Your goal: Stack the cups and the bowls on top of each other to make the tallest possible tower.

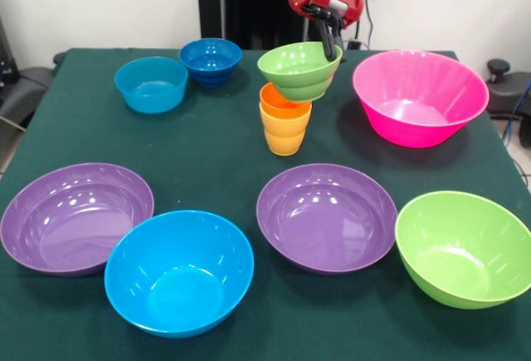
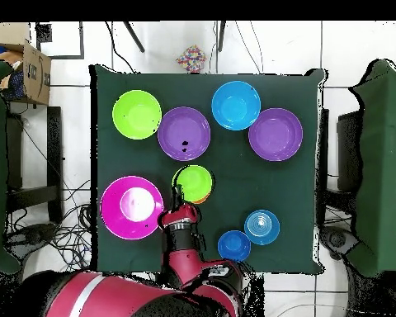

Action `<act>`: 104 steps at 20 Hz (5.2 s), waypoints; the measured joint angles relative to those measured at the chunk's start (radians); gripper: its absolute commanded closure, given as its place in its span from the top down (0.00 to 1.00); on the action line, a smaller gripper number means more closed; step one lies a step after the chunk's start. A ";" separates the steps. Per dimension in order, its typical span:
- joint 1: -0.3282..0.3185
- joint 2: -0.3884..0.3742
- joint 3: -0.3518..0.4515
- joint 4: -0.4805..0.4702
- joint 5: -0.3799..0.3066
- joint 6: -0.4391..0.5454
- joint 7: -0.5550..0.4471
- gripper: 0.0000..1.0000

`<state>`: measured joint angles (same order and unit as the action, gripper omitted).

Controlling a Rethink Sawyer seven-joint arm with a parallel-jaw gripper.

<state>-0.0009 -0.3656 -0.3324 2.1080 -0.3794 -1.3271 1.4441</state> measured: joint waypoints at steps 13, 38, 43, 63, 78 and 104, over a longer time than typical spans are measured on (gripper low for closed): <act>-0.016 0.004 -0.016 -0.035 -0.030 0.000 0.000 0.00; -0.006 0.073 -0.052 -0.050 -0.030 0.054 0.000 0.00; 0.003 0.089 -0.055 -0.050 -0.030 0.054 0.000 0.00; 0.029 0.077 -0.081 -0.050 -0.030 0.054 0.000 0.00; 0.029 0.110 -0.081 -0.050 -0.030 0.054 0.000 0.00; 0.029 0.114 -0.081 -0.050 -0.031 0.055 0.000 0.00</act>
<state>0.0281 -0.2516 -0.4136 2.0576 -0.4101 -1.2722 1.4441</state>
